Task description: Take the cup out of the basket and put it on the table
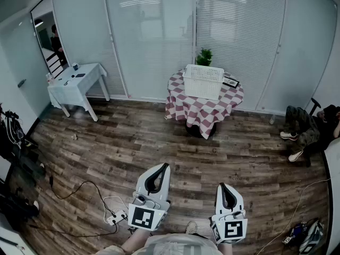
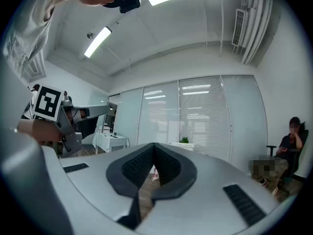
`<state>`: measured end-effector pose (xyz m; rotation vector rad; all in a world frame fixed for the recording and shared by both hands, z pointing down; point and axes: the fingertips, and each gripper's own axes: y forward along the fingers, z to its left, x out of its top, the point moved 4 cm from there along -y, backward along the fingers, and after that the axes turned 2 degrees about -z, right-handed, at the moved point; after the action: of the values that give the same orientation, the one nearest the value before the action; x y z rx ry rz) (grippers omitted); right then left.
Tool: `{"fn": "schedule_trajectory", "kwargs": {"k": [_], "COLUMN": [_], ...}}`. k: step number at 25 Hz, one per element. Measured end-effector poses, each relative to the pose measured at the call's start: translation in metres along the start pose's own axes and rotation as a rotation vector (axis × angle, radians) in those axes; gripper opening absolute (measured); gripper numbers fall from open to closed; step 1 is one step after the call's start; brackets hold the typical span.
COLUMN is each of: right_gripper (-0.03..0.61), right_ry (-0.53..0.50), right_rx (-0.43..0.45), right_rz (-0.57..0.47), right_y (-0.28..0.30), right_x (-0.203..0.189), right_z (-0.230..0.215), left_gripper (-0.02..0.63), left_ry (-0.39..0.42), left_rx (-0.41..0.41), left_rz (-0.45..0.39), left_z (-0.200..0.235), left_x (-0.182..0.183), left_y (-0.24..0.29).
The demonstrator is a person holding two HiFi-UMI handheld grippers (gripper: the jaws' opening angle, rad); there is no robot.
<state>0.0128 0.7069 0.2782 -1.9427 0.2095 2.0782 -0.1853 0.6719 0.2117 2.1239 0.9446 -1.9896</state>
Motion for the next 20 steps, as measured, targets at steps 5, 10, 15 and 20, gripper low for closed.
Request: {"fn": "schedule_trajectory", "kwargs": {"k": [5,10,15,20], "right_gripper": [0.008,0.009,0.009,0.009], "right_ry": [-0.011,-0.012,0.019,-0.022], "right_rx": [0.01,0.002,-0.005,0.045], "right_rz": [-0.017,-0.003,-0.018,-0.037], "right_y": [0.002,0.003,0.008,0.011], "right_x": [0.0,-0.005,-0.007,-0.006], "right_z": [-0.003,-0.011,-0.023,-0.022], "left_gripper": [0.005,0.005,0.005,0.005], "left_ry": [-0.012,-0.014,-0.013,-0.005], "left_rx": [-0.001,-0.009,0.0,0.004], "left_rz": [-0.008,-0.011,-0.006,-0.007], "left_z": [-0.003,-0.007,-0.007,-0.007], "left_x": [-0.003,-0.005,-0.01,-0.009], "left_y": [0.004,0.012,0.019,0.024]}}
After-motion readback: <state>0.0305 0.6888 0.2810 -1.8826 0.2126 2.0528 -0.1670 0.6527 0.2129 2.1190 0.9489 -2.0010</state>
